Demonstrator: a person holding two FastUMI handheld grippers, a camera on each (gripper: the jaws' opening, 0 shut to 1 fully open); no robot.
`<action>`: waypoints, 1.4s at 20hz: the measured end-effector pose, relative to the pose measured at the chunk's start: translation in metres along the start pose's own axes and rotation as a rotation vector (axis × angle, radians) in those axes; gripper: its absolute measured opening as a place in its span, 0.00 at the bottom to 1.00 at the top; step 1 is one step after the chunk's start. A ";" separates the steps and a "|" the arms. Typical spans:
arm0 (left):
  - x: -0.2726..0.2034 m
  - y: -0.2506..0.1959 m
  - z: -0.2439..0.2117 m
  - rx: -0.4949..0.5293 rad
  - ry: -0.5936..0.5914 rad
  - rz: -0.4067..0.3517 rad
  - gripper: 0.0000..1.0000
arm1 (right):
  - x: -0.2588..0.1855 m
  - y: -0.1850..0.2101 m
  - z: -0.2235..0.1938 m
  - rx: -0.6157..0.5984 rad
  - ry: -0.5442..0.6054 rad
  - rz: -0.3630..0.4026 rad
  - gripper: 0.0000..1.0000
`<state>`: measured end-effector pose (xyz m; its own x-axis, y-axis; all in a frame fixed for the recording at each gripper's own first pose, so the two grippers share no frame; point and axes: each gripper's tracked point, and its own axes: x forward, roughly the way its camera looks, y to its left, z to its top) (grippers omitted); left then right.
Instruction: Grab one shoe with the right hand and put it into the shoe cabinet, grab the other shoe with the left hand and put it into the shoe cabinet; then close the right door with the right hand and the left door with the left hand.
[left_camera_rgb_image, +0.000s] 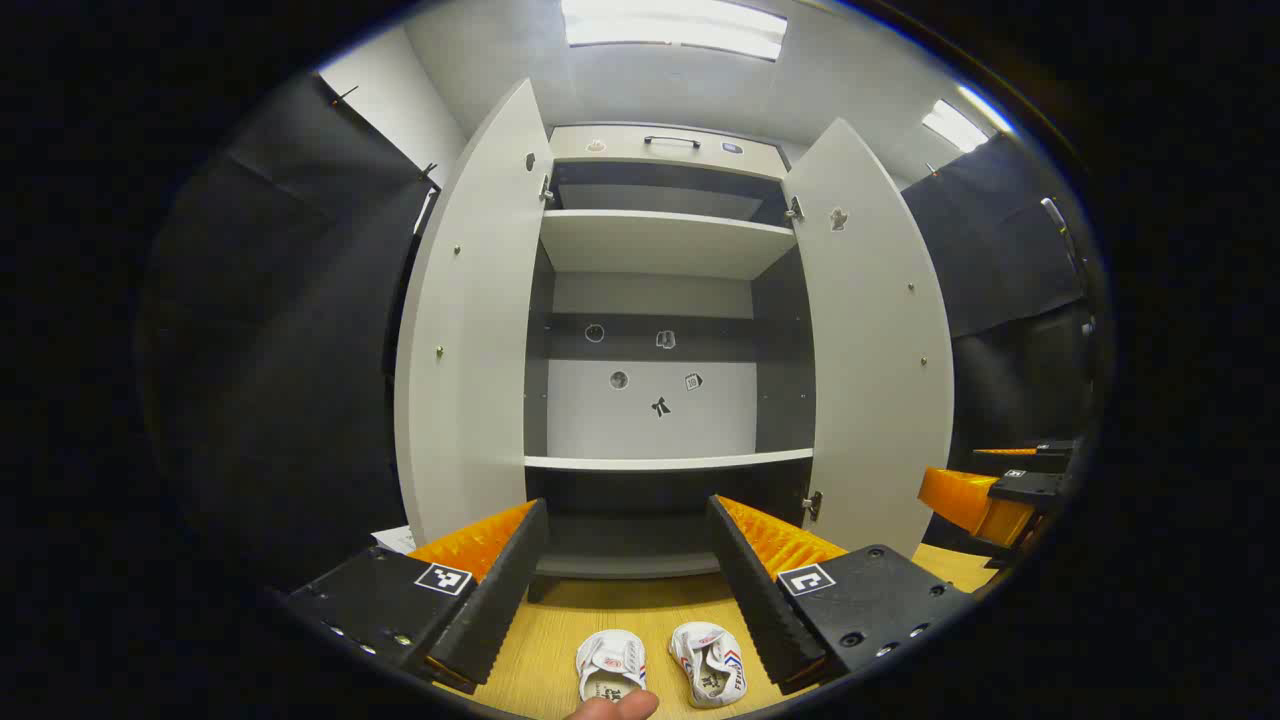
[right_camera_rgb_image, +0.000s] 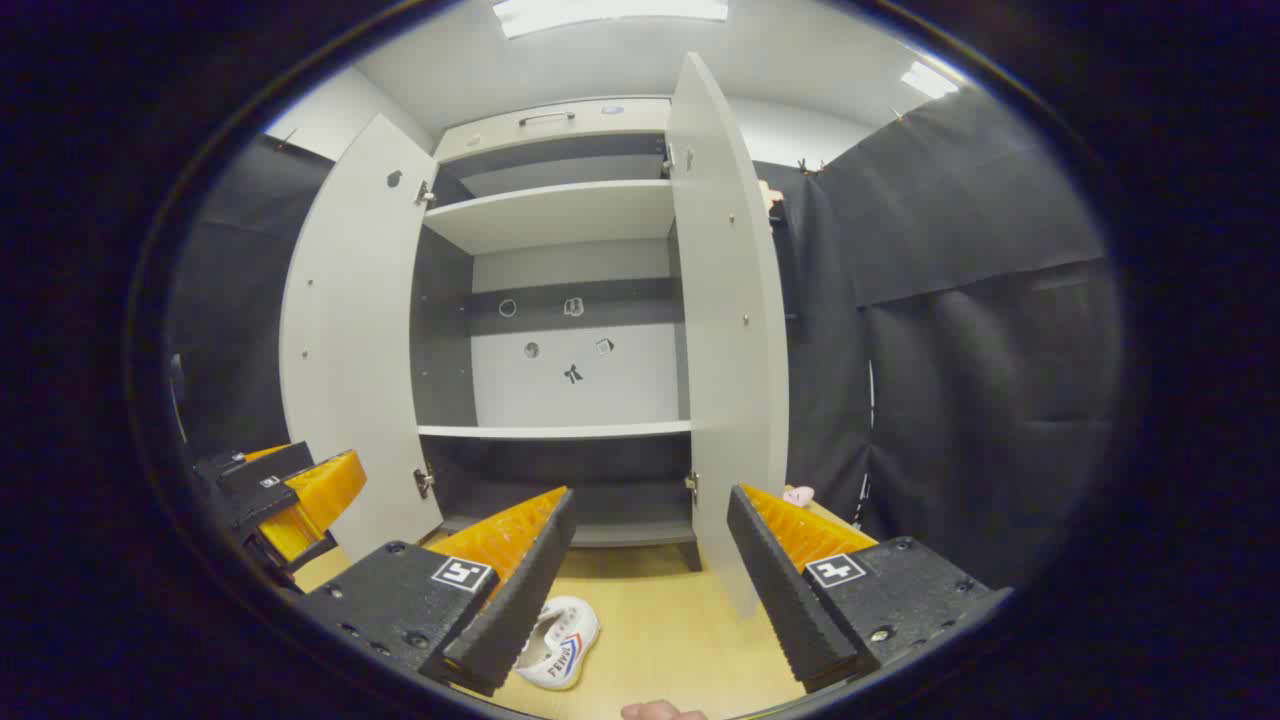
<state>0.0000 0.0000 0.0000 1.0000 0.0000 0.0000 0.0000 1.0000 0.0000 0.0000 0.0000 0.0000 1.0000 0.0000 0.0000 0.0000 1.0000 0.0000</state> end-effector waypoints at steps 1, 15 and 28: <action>0.001 0.001 0.001 0.009 -0.004 0.001 0.95 | 0.001 -0.001 -0.003 0.000 0.003 -0.001 0.99; 0.001 0.005 -0.002 0.014 -0.003 0.005 0.95 | -0.002 0.003 -0.003 -0.017 0.007 0.010 0.99; 0.000 0.013 0.001 0.023 -0.014 0.016 0.95 | -0.001 0.008 -0.004 -0.023 0.006 0.026 0.99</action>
<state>0.0000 0.0127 0.0008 0.9998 0.0160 0.0143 -0.0164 0.9996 0.0232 -0.0015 0.0078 -0.0041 0.9996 0.0264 -0.0059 -0.0265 0.9994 -0.0229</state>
